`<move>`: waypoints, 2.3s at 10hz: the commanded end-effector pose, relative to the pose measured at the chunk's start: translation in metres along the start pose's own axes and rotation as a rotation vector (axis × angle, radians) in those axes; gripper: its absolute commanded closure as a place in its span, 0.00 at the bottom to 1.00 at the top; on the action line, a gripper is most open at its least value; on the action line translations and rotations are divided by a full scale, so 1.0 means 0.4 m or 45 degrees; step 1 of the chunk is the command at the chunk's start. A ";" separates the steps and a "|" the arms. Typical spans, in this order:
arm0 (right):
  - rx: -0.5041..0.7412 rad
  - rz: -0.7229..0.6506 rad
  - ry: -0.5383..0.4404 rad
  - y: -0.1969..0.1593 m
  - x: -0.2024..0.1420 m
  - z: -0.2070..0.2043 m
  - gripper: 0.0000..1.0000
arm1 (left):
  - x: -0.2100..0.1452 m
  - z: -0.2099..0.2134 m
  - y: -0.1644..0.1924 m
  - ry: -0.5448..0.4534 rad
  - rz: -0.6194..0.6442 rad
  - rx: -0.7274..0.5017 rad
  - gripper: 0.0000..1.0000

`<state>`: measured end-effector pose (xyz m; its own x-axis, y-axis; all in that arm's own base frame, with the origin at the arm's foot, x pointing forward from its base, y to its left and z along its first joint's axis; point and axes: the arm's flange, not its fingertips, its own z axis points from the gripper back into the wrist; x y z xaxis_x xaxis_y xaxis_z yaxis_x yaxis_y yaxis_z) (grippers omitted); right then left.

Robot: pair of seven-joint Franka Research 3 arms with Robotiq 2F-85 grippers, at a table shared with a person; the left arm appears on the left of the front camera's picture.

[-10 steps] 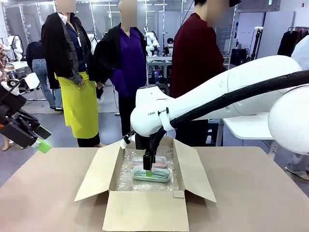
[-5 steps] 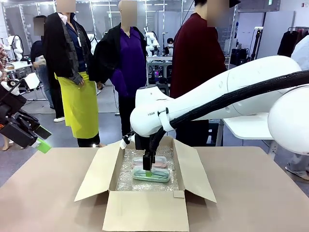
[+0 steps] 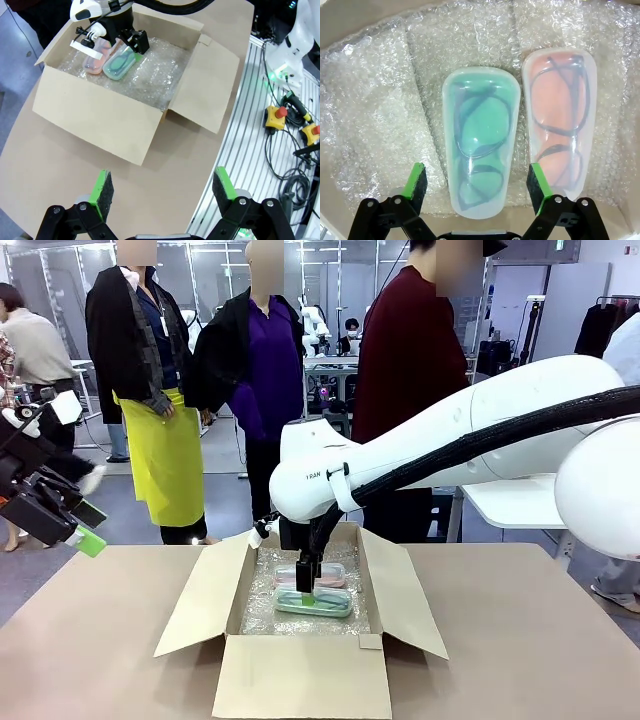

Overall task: Pack the glasses set securely to prepare it for shipping.
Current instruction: Position the Package Box on the left side of the table.

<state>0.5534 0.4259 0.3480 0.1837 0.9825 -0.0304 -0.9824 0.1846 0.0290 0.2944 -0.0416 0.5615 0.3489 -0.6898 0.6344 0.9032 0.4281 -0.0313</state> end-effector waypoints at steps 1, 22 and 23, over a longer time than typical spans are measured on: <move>-0.007 0.003 -0.011 0.005 0.005 0.001 0.00 | -0.002 0.002 0.000 -0.018 -0.011 -0.007 0.00; -0.220 -0.505 -0.836 0.174 -0.961 0.408 0.00 | -0.002 0.002 0.000 -0.018 -0.011 -0.007 0.00; -0.220 -0.505 -0.836 0.174 -0.961 0.408 0.00 | -0.002 0.002 0.000 -0.018 -0.011 -0.007 0.00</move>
<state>0.4187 0.0611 0.5177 0.4497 0.6566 0.6055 -0.8178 0.5753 -0.0165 0.2945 -0.0416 0.5615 0.3496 -0.6901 0.6337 0.9029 0.4288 -0.0311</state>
